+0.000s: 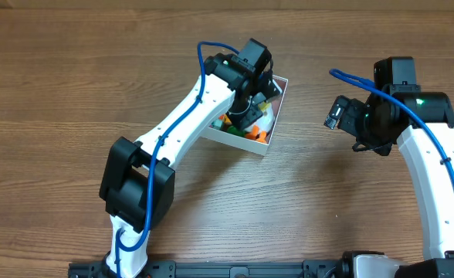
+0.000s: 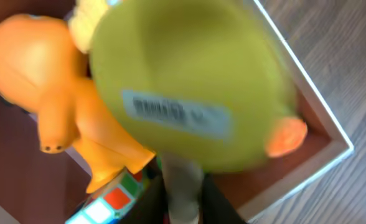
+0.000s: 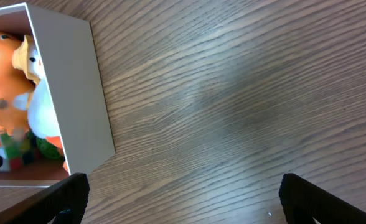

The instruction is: Pack container

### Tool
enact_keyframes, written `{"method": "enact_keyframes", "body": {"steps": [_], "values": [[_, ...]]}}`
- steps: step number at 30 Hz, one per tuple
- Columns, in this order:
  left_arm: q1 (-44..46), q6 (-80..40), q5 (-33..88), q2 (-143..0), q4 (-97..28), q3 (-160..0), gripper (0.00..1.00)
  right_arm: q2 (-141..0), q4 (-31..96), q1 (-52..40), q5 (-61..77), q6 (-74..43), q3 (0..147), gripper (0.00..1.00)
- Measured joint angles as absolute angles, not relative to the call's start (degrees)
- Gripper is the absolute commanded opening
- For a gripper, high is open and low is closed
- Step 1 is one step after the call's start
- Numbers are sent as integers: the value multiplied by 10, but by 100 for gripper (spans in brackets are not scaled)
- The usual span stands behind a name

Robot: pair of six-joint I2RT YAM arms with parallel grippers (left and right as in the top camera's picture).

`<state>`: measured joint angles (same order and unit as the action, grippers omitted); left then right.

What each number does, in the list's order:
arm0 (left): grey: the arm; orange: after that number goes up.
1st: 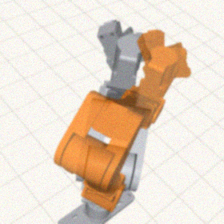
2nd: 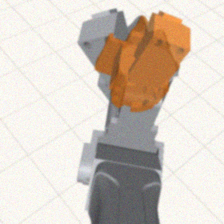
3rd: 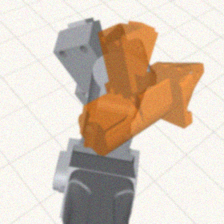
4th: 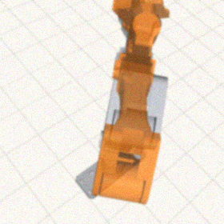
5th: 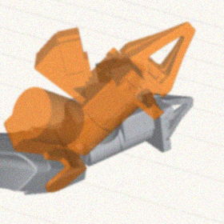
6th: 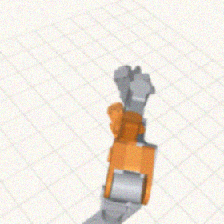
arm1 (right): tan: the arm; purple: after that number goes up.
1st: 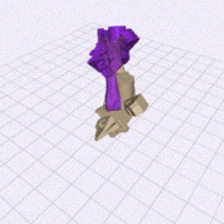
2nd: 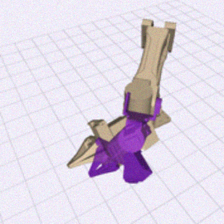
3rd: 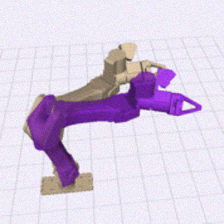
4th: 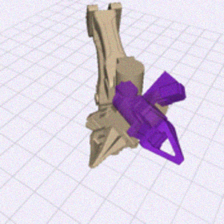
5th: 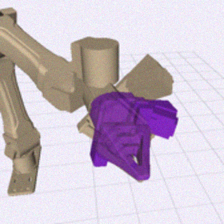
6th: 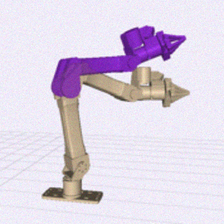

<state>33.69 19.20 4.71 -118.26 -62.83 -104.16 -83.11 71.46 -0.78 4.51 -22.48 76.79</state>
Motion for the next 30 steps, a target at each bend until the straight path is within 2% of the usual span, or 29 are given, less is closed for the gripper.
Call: {"method": "enact_keyframes", "body": {"steps": [1,3,4,5,6,10,13,17,19,25,30], "values": [[336,169,47,-1183,-625,-1042,28,-831,715,-8,45,-224,768,100],[335,117,44,-1183,-622,-1042,39,-831,716,-8,45,-224,768,100],[335,98,43,-1183,-620,-1042,40,-831,716,-8,45,-225,768,100],[335,77,43,-1183,-619,-1042,89,-831,717,-8,45,-225,768,100],[335,46,43,-1183,-619,-1042,100,-831,719,-8,45,-225,768,100],[330,-1,42,-1183,-688,-1067,100,-831,728,-8,45,-224,768,100],[316,-12,34,-1182,-772,-1164,100,-831,715,-8,56,-212,768,100],[288,-20,-31,-1136,-890,-1301,100,-829,685,-8,161,-135,769,100],[280,-31,-63,-1091,-914,-1321,100,-818,678,-8,200,-114,771,100],[276,-61,-118,-890,-960,-1342,100,-669,636,-8,263,-87,801,100],[276,-66,-136,-800,-967,-1346,100,-533,621,-8,259,-82,814,100]]}}
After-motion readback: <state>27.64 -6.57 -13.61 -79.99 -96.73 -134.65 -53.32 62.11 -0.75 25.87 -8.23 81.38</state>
